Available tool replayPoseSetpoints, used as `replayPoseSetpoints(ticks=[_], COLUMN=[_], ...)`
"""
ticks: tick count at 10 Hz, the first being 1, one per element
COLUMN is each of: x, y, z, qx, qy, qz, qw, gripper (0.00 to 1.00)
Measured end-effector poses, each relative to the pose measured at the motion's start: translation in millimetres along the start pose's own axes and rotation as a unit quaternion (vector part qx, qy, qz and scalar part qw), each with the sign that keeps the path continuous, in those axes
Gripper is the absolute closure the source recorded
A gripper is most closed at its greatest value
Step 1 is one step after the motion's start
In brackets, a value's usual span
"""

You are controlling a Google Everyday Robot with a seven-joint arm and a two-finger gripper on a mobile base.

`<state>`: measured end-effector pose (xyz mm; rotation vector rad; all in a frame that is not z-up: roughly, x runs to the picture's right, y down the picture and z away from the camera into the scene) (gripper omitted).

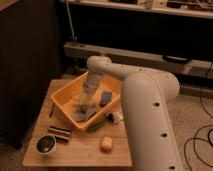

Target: Place banana in tray

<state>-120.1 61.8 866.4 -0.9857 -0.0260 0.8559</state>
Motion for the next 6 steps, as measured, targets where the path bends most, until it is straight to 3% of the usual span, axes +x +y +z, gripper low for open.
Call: replayPoseSetpoints(ticks=[3,6], x=[3.4,4.3], y=[7.8,19.4], z=[-20.9,-78.6], qx=[0.001,0.011], qy=[-0.012,-0.033], qz=[-0.014,-0.009], qw=[0.9998,0.9994], gripper=[0.2,0.2])
